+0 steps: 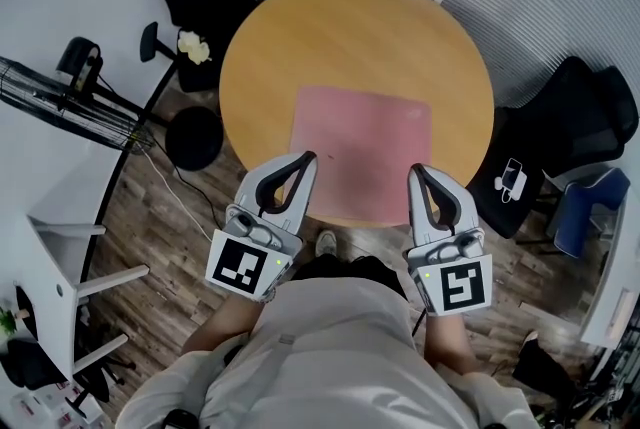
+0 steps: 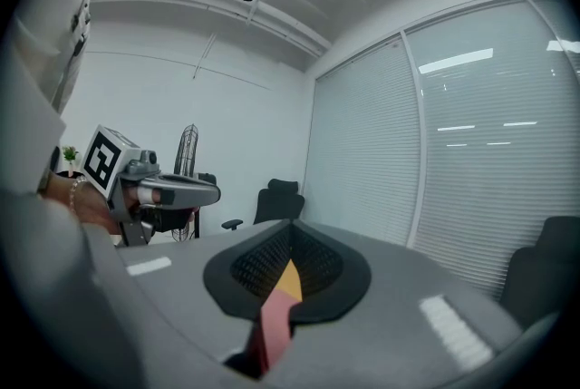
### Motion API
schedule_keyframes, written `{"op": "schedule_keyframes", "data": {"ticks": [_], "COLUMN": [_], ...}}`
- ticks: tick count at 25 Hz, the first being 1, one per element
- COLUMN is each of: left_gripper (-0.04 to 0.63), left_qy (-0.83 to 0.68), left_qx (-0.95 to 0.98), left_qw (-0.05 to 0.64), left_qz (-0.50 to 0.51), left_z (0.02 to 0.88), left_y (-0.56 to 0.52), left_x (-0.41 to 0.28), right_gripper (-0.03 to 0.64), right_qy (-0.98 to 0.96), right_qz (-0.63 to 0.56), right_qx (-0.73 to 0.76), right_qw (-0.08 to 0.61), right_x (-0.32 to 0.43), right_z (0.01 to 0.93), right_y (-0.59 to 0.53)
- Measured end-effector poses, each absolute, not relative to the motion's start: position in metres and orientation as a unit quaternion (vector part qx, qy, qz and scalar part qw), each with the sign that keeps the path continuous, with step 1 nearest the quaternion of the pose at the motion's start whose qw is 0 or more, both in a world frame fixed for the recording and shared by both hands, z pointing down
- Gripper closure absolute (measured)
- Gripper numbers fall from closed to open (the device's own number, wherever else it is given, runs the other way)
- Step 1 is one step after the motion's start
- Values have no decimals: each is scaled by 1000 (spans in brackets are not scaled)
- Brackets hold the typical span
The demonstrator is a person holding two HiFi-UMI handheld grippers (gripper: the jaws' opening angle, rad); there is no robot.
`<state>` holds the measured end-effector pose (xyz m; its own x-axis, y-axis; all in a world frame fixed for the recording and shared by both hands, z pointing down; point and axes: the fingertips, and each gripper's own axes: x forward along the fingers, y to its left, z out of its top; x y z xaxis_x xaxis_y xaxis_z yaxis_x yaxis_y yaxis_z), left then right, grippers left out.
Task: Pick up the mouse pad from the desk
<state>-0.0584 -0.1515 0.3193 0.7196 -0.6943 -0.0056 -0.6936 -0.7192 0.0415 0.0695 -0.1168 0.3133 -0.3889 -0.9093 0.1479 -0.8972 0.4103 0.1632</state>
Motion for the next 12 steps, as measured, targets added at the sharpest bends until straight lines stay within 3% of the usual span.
{"op": "schedule_keyframes", "data": {"ticks": [12], "left_gripper": [589], "left_qy": [-378], "left_qx": [925], "left_qw": [22], "left_qz": [12], "left_z": [343], "left_y": [-150], "left_x": [-53], "right_gripper": [612], "right_qy": [-835], "right_qz": [-9], "right_qx": [539], "right_qw": [115], "right_x": [85], "right_z": [336], "right_y": [-116]}}
